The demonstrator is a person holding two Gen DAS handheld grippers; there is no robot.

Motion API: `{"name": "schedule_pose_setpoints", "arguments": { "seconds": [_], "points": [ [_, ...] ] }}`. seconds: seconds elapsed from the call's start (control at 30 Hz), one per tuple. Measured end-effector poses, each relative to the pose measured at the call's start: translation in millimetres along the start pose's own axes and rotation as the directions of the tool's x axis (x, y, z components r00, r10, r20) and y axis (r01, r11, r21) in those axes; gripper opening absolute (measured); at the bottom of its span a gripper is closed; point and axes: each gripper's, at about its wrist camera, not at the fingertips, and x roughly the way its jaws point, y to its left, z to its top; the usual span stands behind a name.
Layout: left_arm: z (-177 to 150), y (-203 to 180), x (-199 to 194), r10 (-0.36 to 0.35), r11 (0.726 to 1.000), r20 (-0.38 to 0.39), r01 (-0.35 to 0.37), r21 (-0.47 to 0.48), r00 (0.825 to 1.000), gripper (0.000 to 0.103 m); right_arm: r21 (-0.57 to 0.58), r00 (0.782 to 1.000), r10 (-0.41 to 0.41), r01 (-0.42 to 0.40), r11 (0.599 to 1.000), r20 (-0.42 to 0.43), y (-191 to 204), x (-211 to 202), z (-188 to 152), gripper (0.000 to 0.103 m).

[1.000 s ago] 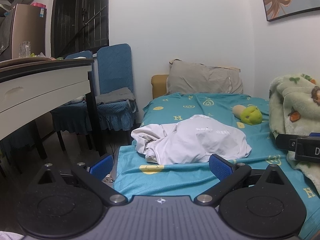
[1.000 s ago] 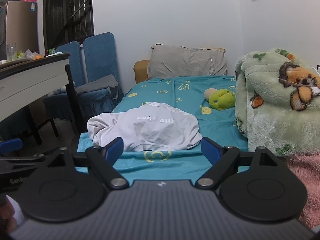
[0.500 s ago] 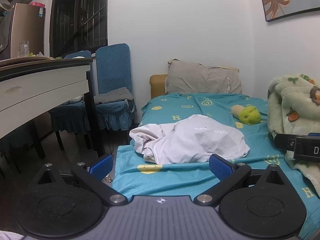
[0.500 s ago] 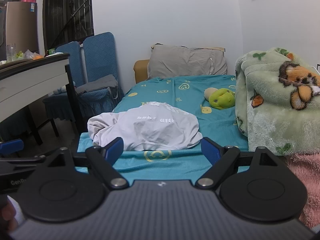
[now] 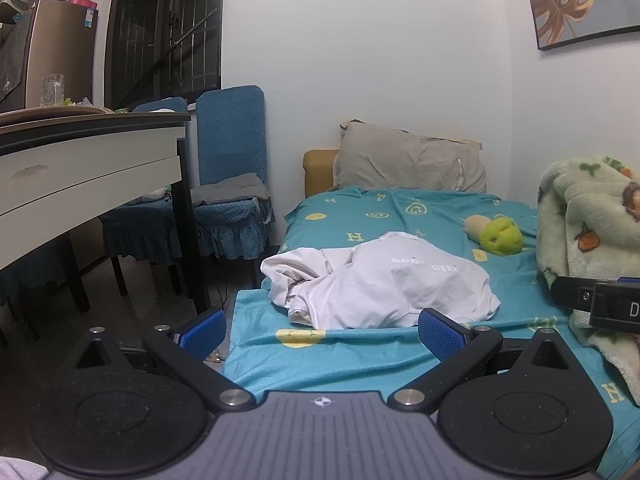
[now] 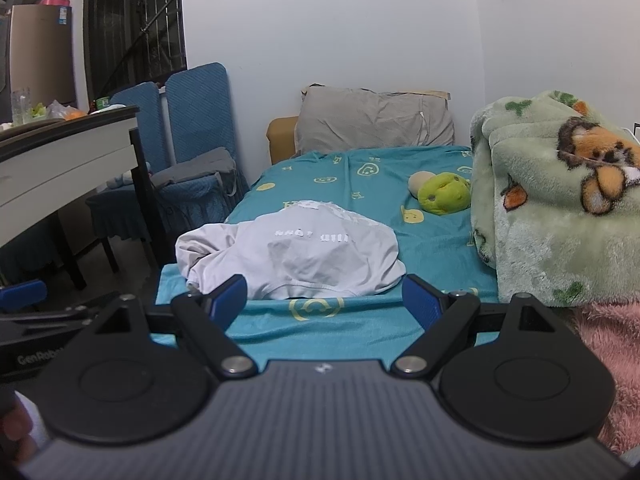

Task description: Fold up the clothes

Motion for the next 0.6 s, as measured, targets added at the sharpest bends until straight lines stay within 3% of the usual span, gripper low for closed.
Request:
{"name": "schedule_pose_setpoints", "arguments": {
  "seconds": [0.13,0.27,0.47,0.6],
  "points": [
    [-1.6,-2.6,1.7,-0.012,1.000,-0.004,0.012,0.014,1.000,0.103,0.011,1.000,0.000,0.000,1.000,0.003,-0.5,-0.8,3.0,0.086],
    [-3.2,-5.2,6.3,-0.026,0.999,-0.020,0.027,0.030,0.999,0.103,0.009,1.000,-0.015,0.016,1.000,-0.014,1.3,2.9,27.1,0.086],
    [-1.9,-11.7,26.4,-0.055,0.996,-0.082,0.060,0.060,0.995,0.103,0.028,0.998,-0.010,0.009,1.000,0.055,-6.0,5.9,87.4,0.086],
    [3.6,-15.6,52.4,-0.049,0.992,-0.148,0.065,0.109,0.988,0.102,0.008,0.999,-0.018,0.018,1.000,0.026,-18.0,22.2,94.9,0.086]
  ]
}}
